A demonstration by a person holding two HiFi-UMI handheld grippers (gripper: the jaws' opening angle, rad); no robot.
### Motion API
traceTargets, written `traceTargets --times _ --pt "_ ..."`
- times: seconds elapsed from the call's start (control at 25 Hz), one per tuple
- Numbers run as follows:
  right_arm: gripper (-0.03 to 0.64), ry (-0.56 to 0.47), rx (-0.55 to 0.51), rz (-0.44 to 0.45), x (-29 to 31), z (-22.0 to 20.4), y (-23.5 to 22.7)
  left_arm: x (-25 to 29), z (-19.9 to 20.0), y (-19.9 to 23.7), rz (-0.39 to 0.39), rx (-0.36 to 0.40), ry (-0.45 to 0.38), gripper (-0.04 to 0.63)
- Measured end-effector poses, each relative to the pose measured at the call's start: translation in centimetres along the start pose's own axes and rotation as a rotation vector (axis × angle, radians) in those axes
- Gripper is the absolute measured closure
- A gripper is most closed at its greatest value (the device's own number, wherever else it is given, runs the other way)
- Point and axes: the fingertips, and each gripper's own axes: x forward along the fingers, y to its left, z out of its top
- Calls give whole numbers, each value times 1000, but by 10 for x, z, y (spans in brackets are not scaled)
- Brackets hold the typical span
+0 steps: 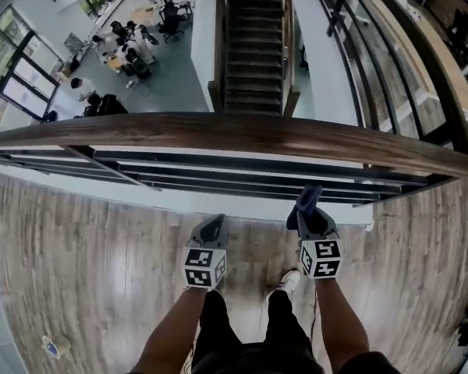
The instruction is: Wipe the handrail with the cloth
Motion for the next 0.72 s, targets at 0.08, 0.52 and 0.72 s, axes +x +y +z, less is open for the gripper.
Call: traceTargets --times 0.08,0.52,0.72 --pt "511 10 -16 49 22 -1 57 -22 -5 49 48 -14 -11 592" --pt "511 7 -114 266 178 9 368 -114 -27 316 263 -140 -103 592" --pt "511 -5 -169 339 265 7 480 -134 -58 415 309 -112 -109 592"
